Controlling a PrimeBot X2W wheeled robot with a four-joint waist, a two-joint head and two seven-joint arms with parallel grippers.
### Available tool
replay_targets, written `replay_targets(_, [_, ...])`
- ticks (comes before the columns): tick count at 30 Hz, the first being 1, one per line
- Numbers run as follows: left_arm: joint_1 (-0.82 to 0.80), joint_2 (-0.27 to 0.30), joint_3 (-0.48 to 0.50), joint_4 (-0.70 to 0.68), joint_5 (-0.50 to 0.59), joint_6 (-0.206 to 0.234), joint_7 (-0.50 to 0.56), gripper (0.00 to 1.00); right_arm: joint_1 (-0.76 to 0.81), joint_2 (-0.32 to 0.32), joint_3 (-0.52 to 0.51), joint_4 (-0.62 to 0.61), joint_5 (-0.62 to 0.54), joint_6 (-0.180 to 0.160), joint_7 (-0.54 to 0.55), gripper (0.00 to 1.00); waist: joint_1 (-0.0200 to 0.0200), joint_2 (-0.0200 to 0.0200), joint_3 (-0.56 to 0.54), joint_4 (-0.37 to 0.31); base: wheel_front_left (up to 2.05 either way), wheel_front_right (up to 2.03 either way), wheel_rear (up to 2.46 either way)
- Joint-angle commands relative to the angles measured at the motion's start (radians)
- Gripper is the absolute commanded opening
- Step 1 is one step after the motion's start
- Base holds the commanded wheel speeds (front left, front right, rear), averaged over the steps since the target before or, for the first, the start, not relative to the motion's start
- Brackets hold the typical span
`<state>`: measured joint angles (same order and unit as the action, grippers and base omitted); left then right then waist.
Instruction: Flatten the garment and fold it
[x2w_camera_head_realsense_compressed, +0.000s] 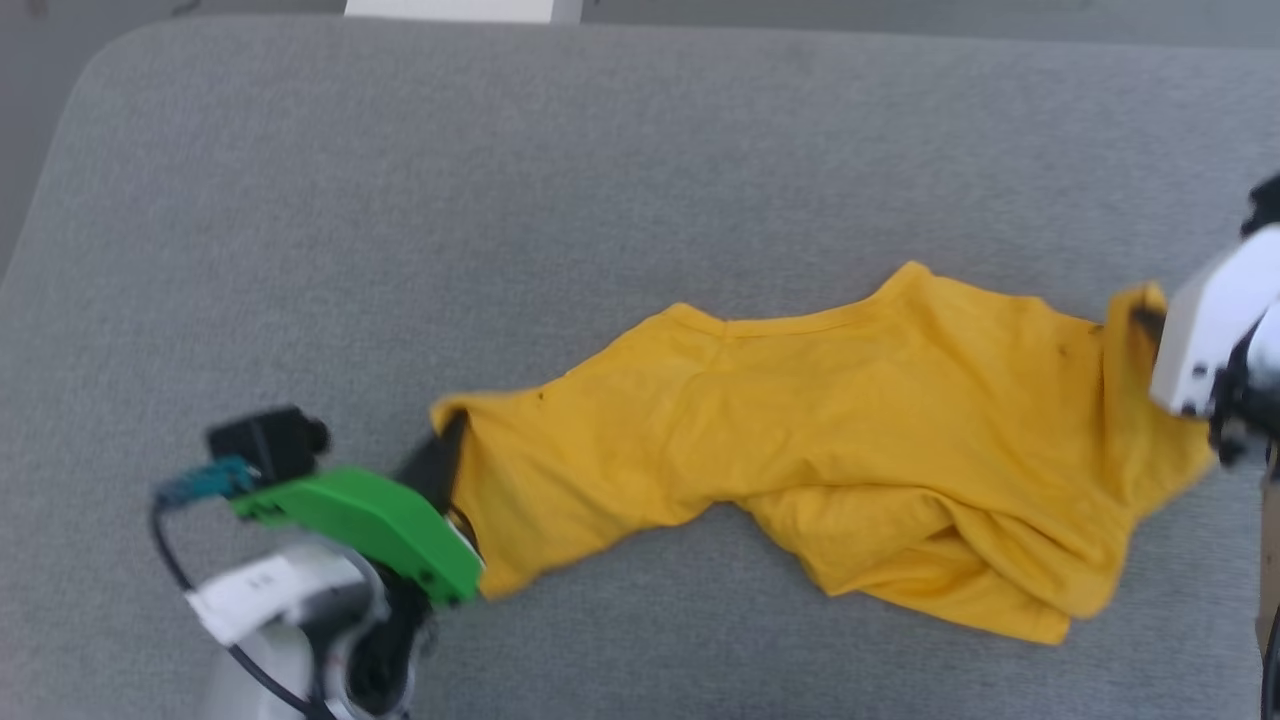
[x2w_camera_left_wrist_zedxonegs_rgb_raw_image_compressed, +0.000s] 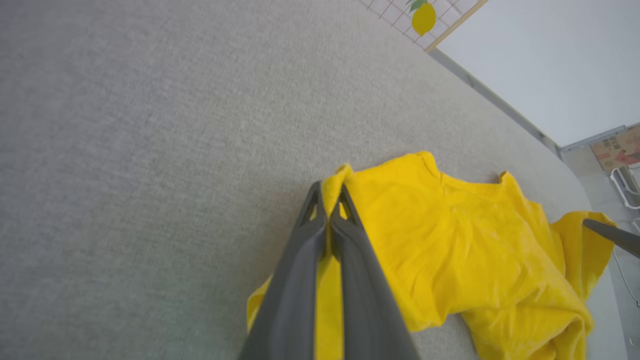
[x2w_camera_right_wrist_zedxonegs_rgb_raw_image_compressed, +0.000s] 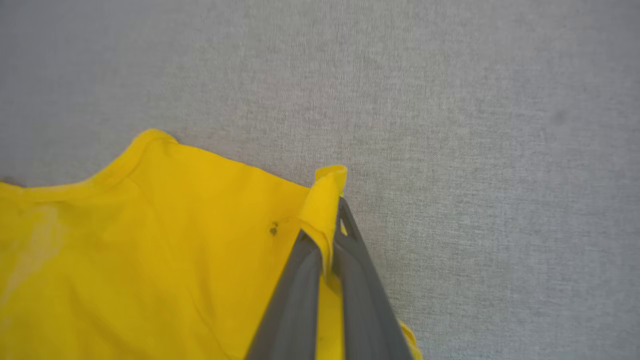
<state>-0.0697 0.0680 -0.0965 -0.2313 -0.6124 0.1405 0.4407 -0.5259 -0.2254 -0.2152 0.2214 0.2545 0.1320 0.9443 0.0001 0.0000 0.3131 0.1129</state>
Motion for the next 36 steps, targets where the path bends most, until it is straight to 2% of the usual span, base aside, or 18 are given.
replay_targets(1, [-0.049,0.005,0.018,-0.009,-0.017,-0.012,-0.012,0.00,-0.046,0.005,-0.007,-0.019,0.027,-0.001,-0.015,0.00,-0.0001,0.0000,-0.052,-0.045,0.00,0.00,0.00])
replay_targets(7, [-0.263,0.096,0.063,0.038,-0.001,-0.031,0.030,0.00,-0.173,-0.010,0.025,-0.043,0.061,-0.001,0.014,0.00,-0.0001,0.0000,-0.087,-0.082,0.00,0.00,0.00])
replay_targets(12, [-0.524,0.185,0.079,0.176,0.008,-0.037,0.129,0.00,-0.351,0.000,0.091,-0.031,0.059,-0.001,-0.003,0.00,-0.0001,0.0000,-0.063,-0.123,0.00,0.00,0.00])
replay_targets(16, [-0.752,0.255,0.071,0.308,0.053,-0.039,0.173,0.00,-0.511,0.044,0.092,0.032,0.039,-0.001,-0.035,0.00,-0.0001,0.0000,-0.011,-0.154,0.00,0.00,0.00])
replay_targets(19, [-0.918,0.289,0.059,0.395,0.092,-0.046,0.165,0.00,-0.639,0.073,0.095,0.082,-0.007,-0.001,-0.077,0.00,-0.0001,0.0000,0.032,-0.178,0.00,0.00,0.00])
replay_targets(26, [-1.254,0.332,0.003,0.531,0.211,-0.067,0.049,0.00,-0.974,0.163,-0.015,0.202,-0.059,-0.001,-0.244,0.00,-0.0001,0.0000,0.124,-0.216,0.00,0.00,0.00])
replay_targets(32, [-1.447,0.340,-0.013,0.592,0.269,-0.085,-0.118,0.00,-1.152,0.172,-0.032,0.256,-0.158,-0.001,-0.442,0.00,-0.0001,0.0000,0.182,-0.213,0.00,0.00,0.00])
replay_targets(36, [-1.510,0.342,-0.015,0.632,0.279,-0.099,-0.205,0.00,-1.212,0.174,-0.060,0.303,-0.194,-0.001,-0.539,0.00,-0.0001,0.0000,0.213,-0.199,0.00,0.00,0.00])
